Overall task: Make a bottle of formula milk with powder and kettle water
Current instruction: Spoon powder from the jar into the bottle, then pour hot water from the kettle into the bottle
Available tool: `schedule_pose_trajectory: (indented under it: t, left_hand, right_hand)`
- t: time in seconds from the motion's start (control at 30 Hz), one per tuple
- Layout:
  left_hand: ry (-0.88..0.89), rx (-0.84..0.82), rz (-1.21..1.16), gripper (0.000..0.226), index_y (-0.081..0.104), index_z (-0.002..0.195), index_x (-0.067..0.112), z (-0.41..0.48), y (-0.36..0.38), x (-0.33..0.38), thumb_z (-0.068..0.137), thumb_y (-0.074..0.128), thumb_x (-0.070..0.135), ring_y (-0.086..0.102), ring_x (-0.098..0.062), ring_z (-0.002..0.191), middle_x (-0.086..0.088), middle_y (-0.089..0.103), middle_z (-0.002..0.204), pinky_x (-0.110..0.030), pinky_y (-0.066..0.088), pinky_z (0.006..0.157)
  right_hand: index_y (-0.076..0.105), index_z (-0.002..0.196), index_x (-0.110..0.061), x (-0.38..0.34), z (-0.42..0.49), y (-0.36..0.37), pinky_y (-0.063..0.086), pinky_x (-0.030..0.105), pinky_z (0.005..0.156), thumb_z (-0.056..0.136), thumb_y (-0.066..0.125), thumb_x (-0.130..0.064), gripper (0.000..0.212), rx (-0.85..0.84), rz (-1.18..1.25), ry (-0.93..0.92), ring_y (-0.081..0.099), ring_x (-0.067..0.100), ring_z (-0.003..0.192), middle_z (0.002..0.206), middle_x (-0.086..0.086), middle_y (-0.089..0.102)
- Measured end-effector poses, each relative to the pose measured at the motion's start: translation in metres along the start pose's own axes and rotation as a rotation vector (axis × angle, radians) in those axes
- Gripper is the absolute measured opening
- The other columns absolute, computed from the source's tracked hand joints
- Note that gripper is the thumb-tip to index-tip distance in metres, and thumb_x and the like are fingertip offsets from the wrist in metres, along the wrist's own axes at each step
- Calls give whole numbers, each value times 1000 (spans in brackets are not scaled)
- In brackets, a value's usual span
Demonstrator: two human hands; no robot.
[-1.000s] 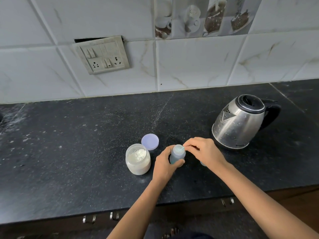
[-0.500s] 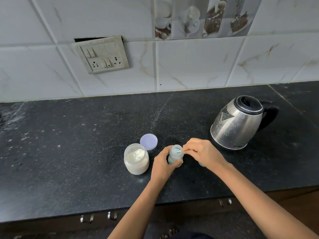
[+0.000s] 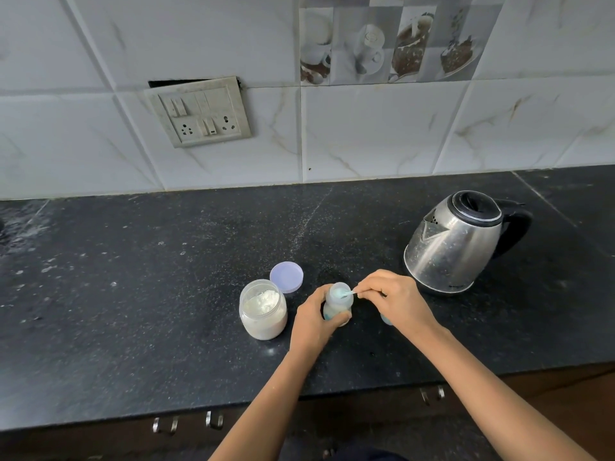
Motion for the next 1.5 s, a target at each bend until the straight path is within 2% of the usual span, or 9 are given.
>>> schedule_pose_trajectory:
  t: [0.13,0.3,0.4,0.53,0.7,0.8,0.97,1.17,1.5]
  left_hand:
    - [-8,-3,-10,48,57,113,42,-1,0,2,71,78,29,58,5,102,25,65,107,-18,46,89]
    - [-51,-45,-22,52,58,115,38,-1,-1,1,68,79,29,59,3,101,22,65,107,-19,46,87]
    - [-100,-77,-6,63,55,124,33,-3,-3,-5,66,82,28,56,3,109,19,62,119,-22,44,95]
    - [-165,-29,38,84,41,142,20,-15,-9,-15,70,82,31,43,-9,131,8,48,143,-28,34,111]
    - [-157,-16,77,83,38,145,18,-32,-14,-22,75,80,35,38,-10,135,4,43,147,-29,31,112]
    - [-155,-22,66,82,38,144,19,-40,-17,-26,75,78,37,38,-8,134,5,44,146,-30,32,112]
    - [-147,-23,49,79,41,142,20,-46,-21,-27,75,78,37,42,-5,129,6,49,142,-26,35,108]
    - [-103,-6,72,79,40,143,18,-41,-24,-17,76,79,34,42,-6,131,5,47,144,-26,34,109]
    - [-116,31,27,85,37,145,20,-17,-14,-4,73,83,25,39,-9,134,5,43,147,-23,31,108]
  right_hand:
    - [76,86,-8,1,1,-9,52,15,74,78,73,4,14,136,58,72,66,9,76,84,1,71]
    - [74,93,-16,18,0,-17,56,18,69,86,68,-6,14,248,426,620,70,9,69,76,-2,73]
    - [73,98,-10,12,10,-13,56,19,68,89,65,-5,13,311,787,799,73,13,77,86,4,73]
    - [75,96,-7,-23,44,11,56,21,69,89,64,-2,13,120,858,665,73,19,78,91,11,73]
    - [77,80,-21,-58,76,67,54,20,64,78,73,-9,13,-111,456,393,62,4,61,69,-1,72]
    - [76,76,-19,-67,85,95,47,15,63,72,75,-10,9,-209,320,288,58,-1,61,68,-4,70]
    - [78,79,-20,-67,90,121,55,31,74,74,78,-15,8,-279,255,270,61,3,71,76,-11,69]
    - [78,98,-17,-59,85,99,43,13,72,86,69,-19,14,-133,265,213,55,4,77,93,-8,58]
    - [72,95,-13,39,47,-98,43,8,74,89,65,-16,10,604,182,287,59,8,81,98,1,63]
Point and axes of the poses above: each hand's wrist, its own z-axis towards the middle knuckle, its own y-axis out of the palm, x = y × z, the point moved 5 cm from there along z, towards the middle knuckle
